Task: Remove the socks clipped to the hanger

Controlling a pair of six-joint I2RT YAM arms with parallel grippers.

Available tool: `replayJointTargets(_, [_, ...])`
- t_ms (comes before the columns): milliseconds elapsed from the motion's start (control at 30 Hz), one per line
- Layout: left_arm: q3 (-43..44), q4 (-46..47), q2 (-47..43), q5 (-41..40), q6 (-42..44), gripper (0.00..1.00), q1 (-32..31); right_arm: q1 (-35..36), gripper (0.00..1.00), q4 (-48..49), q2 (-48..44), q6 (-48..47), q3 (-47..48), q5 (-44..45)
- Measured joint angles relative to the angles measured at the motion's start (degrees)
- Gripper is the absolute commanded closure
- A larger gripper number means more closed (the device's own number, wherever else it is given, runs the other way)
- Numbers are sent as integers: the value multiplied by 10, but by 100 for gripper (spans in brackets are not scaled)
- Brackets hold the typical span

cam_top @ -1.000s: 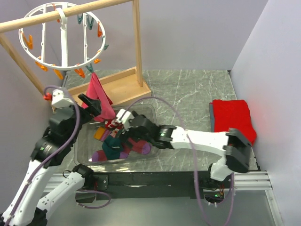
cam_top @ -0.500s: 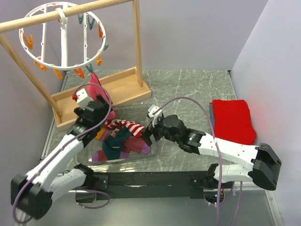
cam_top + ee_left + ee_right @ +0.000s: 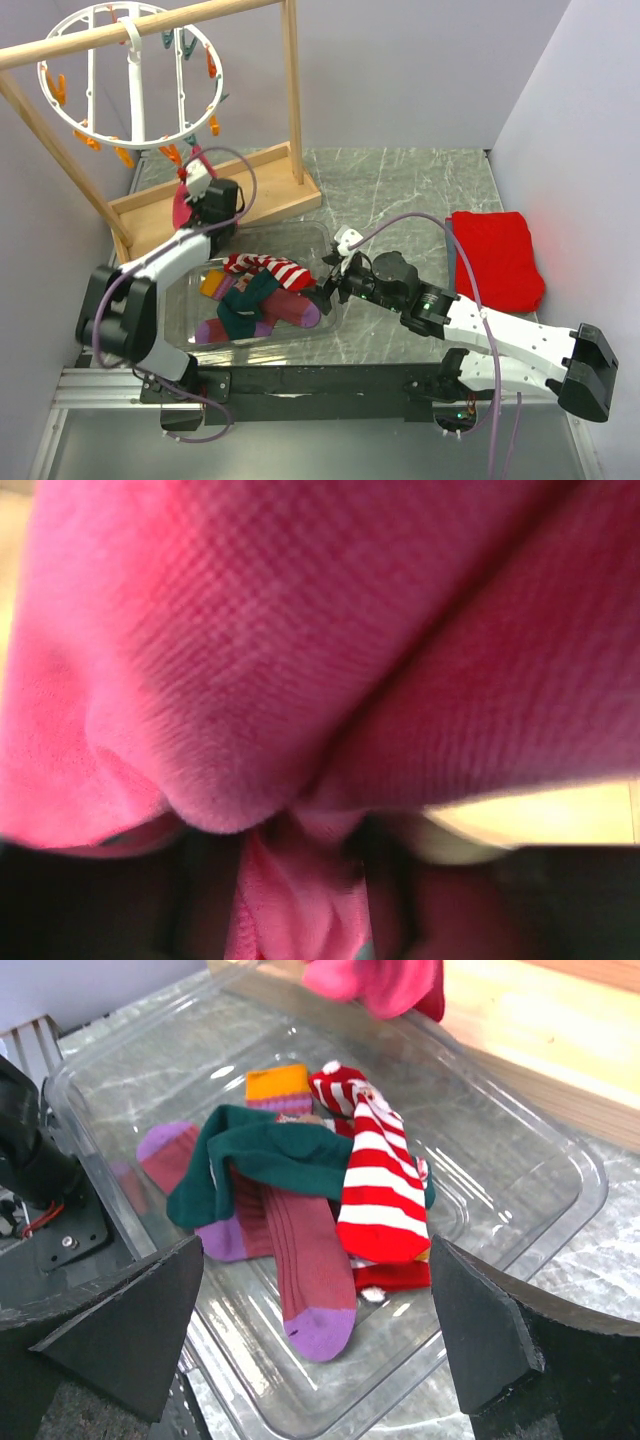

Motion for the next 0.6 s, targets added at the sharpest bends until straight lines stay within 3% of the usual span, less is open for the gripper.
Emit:
replayJointTargets(67, [44,5,36,6,14,90,3,0,0,3,-3,0,0,0])
replayJointTargets(300, [183,34,124,34,64,86,4,0,0,5,-3,0,0,-5])
replayJointTargets(367, [217,37,151,33,76,77,4,-1,0,6,2,0,0,-5])
replayJointTargets(400, [238,37,169,34,82,50,4,-1,0,6,5,0,0,-5])
replayJointTargets(433, [251,36,182,34,87,39,4,-1,0,6,9,0,0,-5])
replayJointTargets(500, [275,21,207,35,87,25,4,-1,0,3,13,0,0,-7])
replayJointTargets(600, [282,-14,220,42,72,18,4,-1,0,4,13,0,0,-8])
